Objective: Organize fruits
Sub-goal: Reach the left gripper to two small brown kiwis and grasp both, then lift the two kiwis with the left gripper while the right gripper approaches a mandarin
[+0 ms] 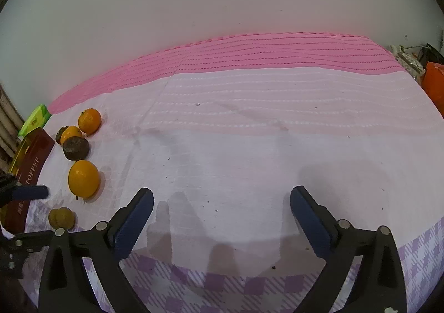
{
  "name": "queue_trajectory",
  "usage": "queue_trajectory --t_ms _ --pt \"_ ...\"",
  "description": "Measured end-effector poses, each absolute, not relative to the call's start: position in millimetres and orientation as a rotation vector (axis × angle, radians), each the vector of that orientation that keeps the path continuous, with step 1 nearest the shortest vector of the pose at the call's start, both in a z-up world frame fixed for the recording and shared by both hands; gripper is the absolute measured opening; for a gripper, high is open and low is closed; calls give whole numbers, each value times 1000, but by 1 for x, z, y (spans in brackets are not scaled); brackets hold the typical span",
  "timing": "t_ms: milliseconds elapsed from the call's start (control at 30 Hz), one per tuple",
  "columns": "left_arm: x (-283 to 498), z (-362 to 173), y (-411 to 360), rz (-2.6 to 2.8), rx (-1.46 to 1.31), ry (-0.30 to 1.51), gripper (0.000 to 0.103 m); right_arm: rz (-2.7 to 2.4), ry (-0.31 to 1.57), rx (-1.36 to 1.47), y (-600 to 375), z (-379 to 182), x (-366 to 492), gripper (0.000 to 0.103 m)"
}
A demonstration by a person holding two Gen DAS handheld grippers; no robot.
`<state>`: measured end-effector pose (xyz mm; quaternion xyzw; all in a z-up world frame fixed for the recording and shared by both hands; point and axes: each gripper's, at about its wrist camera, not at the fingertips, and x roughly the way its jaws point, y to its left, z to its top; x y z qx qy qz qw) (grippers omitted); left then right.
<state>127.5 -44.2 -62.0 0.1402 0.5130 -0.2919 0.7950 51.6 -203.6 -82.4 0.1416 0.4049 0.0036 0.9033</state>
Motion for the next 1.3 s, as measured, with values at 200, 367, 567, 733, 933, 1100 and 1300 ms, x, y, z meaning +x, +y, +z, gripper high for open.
queue_trajectory --t_ms 200,367,567,733,933,1100,1300 --pt "128 -67 -46 -632 240 1118 26 9 842 285 -201 -83 53 102" --pt "109 -56 -25 -500 67 1110 26 10 842 288 -201 -82 53 102" --pt "79 -24 4 -405 -117 1076 26 6 847 279 -198 -82 54 102" --pt "58 -3 19 -368 -164 1047 26 2 850 272 -196 -82 55 102" --pt "35 16 47 -332 -213 1021 26 -3 856 259 -195 -83 57 102" --pt "27 30 81 -260 -250 988 26 -7 859 252 -194 -83 57 102" --pt "22 36 119 -179 -294 962 26 -20 871 226 -192 -84 59 103"
